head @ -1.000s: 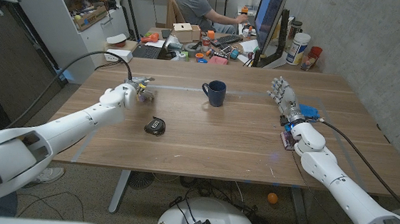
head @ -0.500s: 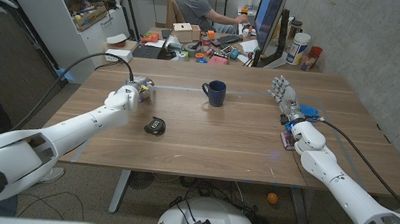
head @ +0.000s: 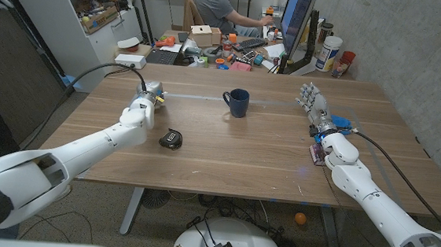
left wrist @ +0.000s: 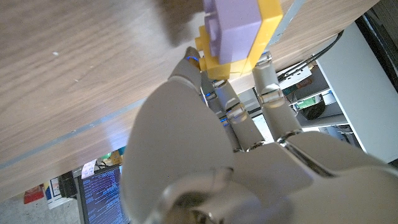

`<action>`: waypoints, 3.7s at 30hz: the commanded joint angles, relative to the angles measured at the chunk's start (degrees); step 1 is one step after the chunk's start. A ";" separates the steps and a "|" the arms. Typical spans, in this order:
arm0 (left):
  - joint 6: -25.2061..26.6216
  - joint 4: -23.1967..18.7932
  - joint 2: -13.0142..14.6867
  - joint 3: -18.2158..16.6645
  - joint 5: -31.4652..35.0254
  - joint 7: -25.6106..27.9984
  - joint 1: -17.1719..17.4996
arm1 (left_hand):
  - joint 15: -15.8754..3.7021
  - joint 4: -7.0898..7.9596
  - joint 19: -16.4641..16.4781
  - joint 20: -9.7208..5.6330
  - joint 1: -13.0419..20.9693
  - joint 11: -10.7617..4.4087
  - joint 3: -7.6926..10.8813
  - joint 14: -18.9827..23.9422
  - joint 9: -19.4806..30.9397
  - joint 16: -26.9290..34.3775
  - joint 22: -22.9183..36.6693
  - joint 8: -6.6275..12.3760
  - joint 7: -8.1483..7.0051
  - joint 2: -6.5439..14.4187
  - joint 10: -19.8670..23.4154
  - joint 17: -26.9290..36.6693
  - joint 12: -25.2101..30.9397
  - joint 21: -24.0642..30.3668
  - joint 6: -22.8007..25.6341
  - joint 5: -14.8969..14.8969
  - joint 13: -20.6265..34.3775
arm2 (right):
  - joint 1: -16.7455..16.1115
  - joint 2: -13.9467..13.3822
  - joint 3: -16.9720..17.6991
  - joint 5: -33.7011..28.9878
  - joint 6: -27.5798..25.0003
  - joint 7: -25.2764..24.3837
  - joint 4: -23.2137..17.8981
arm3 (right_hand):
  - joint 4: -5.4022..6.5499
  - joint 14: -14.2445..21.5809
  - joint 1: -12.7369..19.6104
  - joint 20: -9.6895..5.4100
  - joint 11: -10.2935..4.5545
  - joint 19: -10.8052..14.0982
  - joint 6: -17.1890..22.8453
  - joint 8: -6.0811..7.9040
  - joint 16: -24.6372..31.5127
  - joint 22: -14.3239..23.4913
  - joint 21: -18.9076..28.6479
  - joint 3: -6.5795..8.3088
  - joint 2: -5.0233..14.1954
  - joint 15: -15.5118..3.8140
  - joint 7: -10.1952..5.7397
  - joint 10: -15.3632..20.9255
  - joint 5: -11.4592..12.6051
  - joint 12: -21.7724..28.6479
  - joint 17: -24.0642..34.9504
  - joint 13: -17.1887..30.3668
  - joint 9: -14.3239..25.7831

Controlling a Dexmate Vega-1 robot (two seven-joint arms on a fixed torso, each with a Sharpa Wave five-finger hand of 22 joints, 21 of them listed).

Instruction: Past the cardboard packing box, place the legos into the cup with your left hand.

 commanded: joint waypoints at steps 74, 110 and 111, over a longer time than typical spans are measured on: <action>-10.35 -2.40 -5.79 -12.32 -10.79 30.17 1.05 | -5.27 -0.04 -0.58 -8.72 4.96 -1.16 0.25 2.36 0.50 -2.91 0.25 -3.12 -1.58 2.92 0.96 3.70 0.70 8.83 2.21 0.40 4.68 | -6.14 -1.65 1.85 -0.62 3.58 -2.19 -5.85 | 0.24 0.58 -0.57 -0.51 -0.09 -0.22 0.39 0.16 -0.14 0.13 0.39 -0.79 -0.44 0.05 -0.59 0.73 0.79 0.02 0.25 0.18 0.26; -18.46 -2.73 -8.78 -10.51 -9.53 29.16 -4.24 | -5.17 -0.01 -1.95 -8.77 4.90 -1.25 0.67 2.92 0.73 -4.24 -0.40 -4.20 -1.92 2.94 1.43 4.81 0.31 11.99 2.86 0.52 5.96 | -8.23 -1.40 3.01 0.15 6.50 -1.87 -5.66 | 0.26 0.62 -0.55 -0.73 -0.15 -0.41 0.52 0.13 -0.23 0.12 0.32 -0.98 -0.43 0.00 -0.61 0.85 0.94 0.00 0.22 0.18 0.25; -18.47 -2.77 -8.85 -10.35 -9.25 29.06 -4.44 | -5.18 -0.01 -2.00 -8.76 4.89 -1.31 0.68 2.92 0.74 -4.29 -0.43 -4.23 -1.90 2.93 1.37 4.84 0.28 12.11 2.89 0.52 6.02 | -8.30 -1.37 3.05 0.20 6.63 -1.81 -5.62 | 0.26 0.63 -0.55 -0.73 -0.13 -0.41 0.52 0.13 -0.23 0.12 0.32 -0.98 -0.43 0.02 -0.62 0.83 0.94 0.00 0.22 0.19 0.25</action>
